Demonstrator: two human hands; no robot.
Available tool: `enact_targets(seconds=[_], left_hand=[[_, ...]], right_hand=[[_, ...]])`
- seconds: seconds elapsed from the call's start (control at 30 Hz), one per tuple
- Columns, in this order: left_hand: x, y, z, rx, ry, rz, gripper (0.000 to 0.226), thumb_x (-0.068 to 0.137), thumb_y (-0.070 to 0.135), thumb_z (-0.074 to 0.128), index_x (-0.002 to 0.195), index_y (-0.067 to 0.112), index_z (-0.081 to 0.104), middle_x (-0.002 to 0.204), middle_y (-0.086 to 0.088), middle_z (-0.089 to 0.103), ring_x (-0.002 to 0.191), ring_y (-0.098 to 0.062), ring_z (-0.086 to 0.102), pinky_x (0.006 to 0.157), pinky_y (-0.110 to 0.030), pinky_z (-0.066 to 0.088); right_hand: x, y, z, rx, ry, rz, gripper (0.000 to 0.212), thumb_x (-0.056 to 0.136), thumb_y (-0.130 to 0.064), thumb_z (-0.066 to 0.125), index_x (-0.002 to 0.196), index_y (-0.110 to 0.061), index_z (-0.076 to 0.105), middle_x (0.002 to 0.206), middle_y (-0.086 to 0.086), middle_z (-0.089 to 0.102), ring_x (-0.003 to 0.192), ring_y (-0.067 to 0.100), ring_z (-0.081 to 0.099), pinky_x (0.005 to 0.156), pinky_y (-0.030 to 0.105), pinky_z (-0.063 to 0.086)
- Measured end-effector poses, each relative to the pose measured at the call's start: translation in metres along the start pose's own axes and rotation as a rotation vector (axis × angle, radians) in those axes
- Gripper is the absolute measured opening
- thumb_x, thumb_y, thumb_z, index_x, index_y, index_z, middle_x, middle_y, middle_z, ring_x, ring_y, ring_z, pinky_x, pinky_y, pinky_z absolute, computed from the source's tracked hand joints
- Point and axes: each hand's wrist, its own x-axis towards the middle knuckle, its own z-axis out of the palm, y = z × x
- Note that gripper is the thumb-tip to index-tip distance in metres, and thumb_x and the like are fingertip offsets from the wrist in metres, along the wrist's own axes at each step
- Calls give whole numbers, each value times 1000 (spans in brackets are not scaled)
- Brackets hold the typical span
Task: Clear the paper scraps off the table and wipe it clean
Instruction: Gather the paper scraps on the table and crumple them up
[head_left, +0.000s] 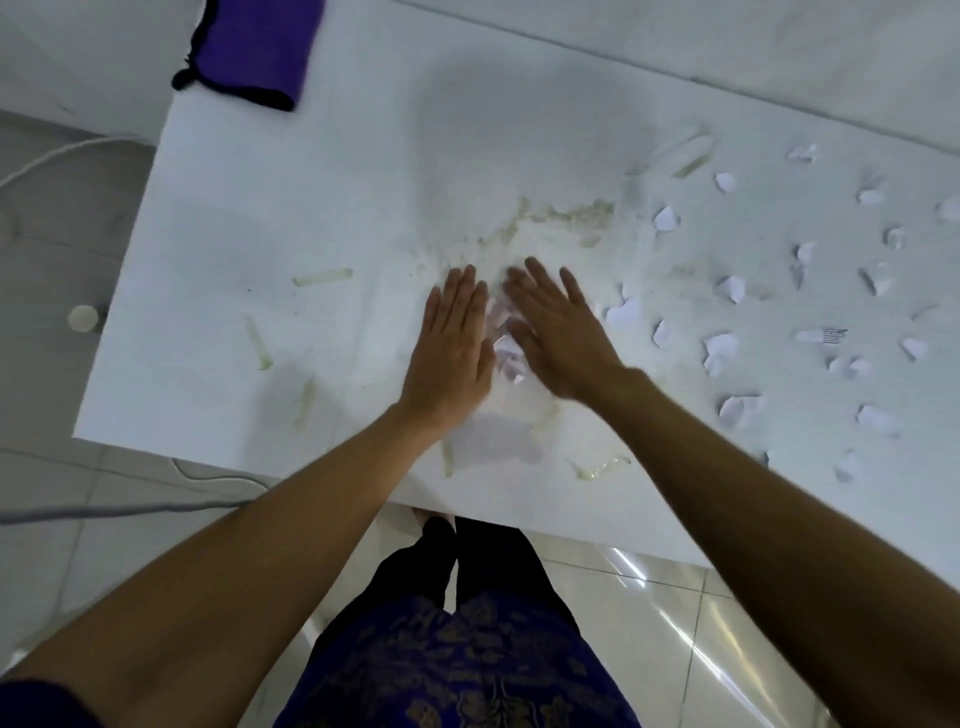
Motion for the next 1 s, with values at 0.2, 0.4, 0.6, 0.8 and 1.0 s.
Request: enact_targets(seconds=[0.2,0.4,0.6,0.8,1.0], left_hand=[[31,-9,-4,-19,-119,61,64,103,27,27,157,-2,11,167,-18,2,155,-28,-3,127,-42,4],[41,17,5,-91,-224,220,60,106,29,22,158,0,14,167,-14,6,155,-21,-1,125,-28,-5],[31,27,1,-211,-93,154,49,105,12,39,153,5,33,164,-8,27,152,-16,19,125,-29,14],[58,31,-8,-126,-44,148,40,99,13,46,138,5,51,151,-10,46,140,-24,41,117,-36,34],[33,25,-7,-127,-40,67,36,99,8,48,134,5,52,151,-12,45,141,-27,39,117,-38,34]], right_hand=[[-61,13,17,254,251,473,59,105,-31,37,157,-9,17,166,5,8,153,16,-3,125,40,3],[-59,8,16,408,130,401,61,107,-36,31,158,-9,10,166,5,3,153,14,-3,125,37,3],[-37,30,-5,442,326,490,57,104,-25,42,155,-8,23,164,7,19,152,18,13,124,30,13],[15,118,-40,171,181,571,69,87,9,49,151,-13,36,164,11,15,151,30,13,114,37,30],[-5,95,-19,140,394,449,30,74,18,54,89,0,73,95,15,65,91,37,58,70,42,53]])
